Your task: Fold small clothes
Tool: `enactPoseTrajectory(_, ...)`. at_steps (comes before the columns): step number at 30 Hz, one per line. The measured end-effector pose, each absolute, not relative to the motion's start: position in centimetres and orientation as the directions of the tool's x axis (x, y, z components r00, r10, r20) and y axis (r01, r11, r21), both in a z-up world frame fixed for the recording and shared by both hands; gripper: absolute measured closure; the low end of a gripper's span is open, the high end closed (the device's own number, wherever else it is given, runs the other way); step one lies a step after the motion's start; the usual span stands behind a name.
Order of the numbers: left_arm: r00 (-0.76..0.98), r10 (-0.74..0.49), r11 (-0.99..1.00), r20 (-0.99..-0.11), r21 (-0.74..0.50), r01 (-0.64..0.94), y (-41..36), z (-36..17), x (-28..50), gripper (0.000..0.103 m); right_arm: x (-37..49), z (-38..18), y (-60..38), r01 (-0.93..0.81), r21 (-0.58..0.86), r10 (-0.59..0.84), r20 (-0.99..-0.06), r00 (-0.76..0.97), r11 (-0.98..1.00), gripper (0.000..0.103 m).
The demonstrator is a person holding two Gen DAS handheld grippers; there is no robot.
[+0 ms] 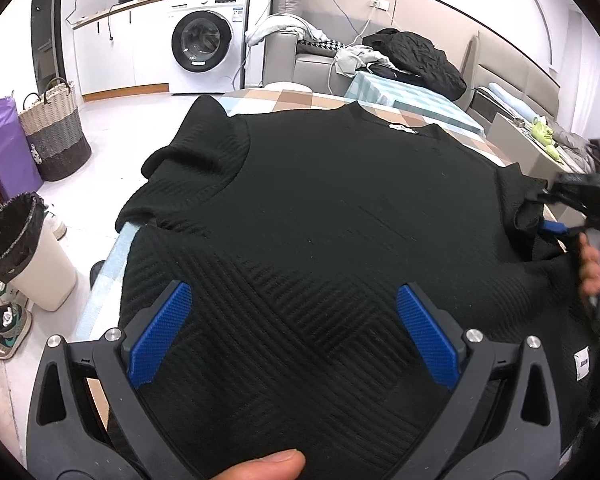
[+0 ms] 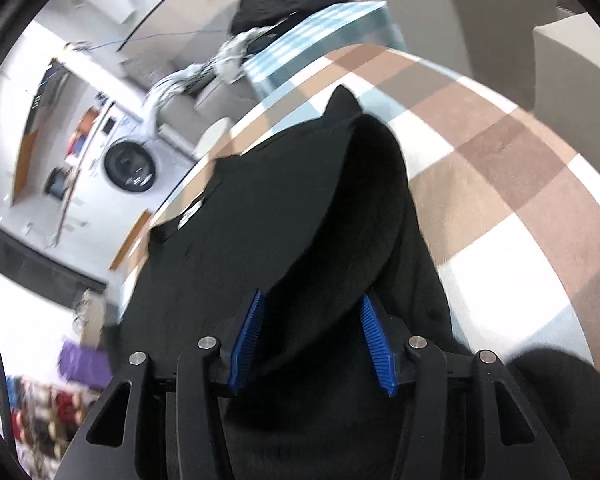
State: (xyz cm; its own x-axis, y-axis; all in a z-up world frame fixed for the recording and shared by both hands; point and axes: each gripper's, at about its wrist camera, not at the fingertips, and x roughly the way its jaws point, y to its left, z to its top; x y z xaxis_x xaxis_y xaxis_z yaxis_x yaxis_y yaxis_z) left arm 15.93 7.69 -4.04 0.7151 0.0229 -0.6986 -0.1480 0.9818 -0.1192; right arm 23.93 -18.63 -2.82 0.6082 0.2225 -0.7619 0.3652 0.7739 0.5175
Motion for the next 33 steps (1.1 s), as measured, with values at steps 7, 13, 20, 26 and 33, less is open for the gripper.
enactPoseTrajectory(7, 0.713, 0.040, 0.978, -0.700, -0.118, -0.171, 8.5, -4.2, 15.9, 0.001, 25.8, 0.7, -13.5, 0.030, 0.585, 0.410, -0.603, 0.684, 0.811, 0.052)
enactPoseTrajectory(13, 0.701, 0.077, 0.963, -0.709, -0.130, -0.237, 10.8, -4.2, 16.2, 0.001, 24.0, -0.1, -13.7, 0.075, 0.482, 0.344, -0.718, 0.606, 0.873, 0.052)
enactPoseTrajectory(20, 0.697, 0.090, 0.883, -0.711, -0.267, -0.386, 17.4, -3.7, 16.2, 0.001, 19.4, -1.1, -13.5, 0.069, 0.455, 0.335, -0.742, 0.580, 0.888, 0.050)
enactPoseTrajectory(26, 0.670, 0.029, 0.758, -0.742, -0.420, -0.498, 24.6, -5.3, 17.0, 0.016, 16.7, -0.7, -12.8, 0.030, 0.495, 0.384, -0.709, 0.592, 0.868, 0.047)
enactPoseTrajectory(33, 0.652, -0.063, 0.577, -0.755, -0.561, -0.594, 31.0, -8.5, 18.8, 0.020, 14.8, 0.0, -12.4, 0.003, 0.492, 0.393, -0.700, 0.596, 0.871, 0.047)
